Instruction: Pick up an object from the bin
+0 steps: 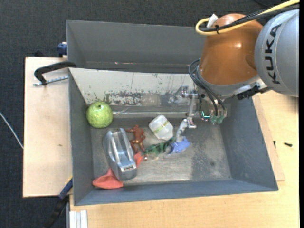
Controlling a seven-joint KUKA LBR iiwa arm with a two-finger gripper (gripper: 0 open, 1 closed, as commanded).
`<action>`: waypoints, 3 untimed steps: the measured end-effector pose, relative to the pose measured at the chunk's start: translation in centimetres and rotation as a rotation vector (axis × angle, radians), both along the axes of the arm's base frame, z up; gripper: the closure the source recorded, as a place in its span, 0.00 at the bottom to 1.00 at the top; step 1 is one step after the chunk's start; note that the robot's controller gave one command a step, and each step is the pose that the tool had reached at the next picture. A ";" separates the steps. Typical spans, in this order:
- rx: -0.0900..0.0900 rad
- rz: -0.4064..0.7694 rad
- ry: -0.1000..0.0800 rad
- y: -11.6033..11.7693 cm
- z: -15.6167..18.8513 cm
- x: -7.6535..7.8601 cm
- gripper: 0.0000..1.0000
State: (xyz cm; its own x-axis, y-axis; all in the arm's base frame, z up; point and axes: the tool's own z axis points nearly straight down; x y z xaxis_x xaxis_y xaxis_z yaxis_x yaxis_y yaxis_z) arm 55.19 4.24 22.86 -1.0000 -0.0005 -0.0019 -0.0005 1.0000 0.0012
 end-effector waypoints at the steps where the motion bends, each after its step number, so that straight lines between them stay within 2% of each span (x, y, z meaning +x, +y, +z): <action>1: -0.001 0.137 -0.059 0.8 -13.2 1.4 1.00; 2: 0.002 0.137 -0.073 1.0 -13.1 1.7 0.00; 3: 0.002 0.137 -0.066 1.0 -13.2 1.5 0.00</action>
Offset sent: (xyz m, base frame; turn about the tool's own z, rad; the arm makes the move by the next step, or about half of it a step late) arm 0.0000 0.0000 0.0000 0.0000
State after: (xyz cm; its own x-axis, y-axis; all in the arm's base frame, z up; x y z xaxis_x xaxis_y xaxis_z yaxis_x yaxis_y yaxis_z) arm 56.70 5.23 9.71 -0.9882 -0.1373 -0.0680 -0.1375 0.9905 -0.0010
